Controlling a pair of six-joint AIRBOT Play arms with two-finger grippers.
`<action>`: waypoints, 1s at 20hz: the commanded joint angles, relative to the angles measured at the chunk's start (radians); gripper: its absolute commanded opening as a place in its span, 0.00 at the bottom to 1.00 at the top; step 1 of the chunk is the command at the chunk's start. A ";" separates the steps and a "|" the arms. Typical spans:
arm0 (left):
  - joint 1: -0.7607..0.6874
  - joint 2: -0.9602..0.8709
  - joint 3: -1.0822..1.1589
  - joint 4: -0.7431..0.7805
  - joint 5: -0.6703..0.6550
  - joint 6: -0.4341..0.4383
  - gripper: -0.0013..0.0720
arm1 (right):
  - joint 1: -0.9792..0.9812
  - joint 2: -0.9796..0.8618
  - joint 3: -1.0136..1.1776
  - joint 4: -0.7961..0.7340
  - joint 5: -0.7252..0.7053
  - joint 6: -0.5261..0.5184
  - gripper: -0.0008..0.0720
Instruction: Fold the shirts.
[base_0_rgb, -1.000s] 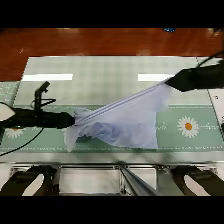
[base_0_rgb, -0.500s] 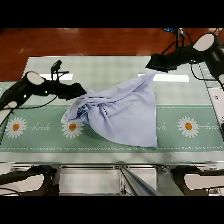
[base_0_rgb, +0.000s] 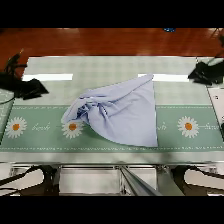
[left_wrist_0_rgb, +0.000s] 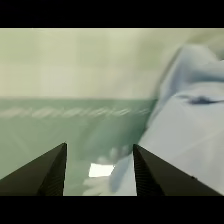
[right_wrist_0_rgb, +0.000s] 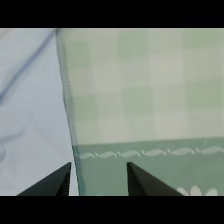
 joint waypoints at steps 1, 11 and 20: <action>0.153 0.151 -0.315 0.000 -0.003 0.031 0.71 | -0.102 0.209 -0.443 0.109 -0.138 -0.079 0.57; 0.068 0.125 -0.570 -0.350 0.144 0.189 0.71 | -0.101 0.367 -0.816 0.234 -0.168 -0.189 0.57; -0.171 -0.056 -0.543 -0.592 0.260 0.367 0.71 | 0.027 0.367 -0.816 0.241 -0.206 -0.149 0.57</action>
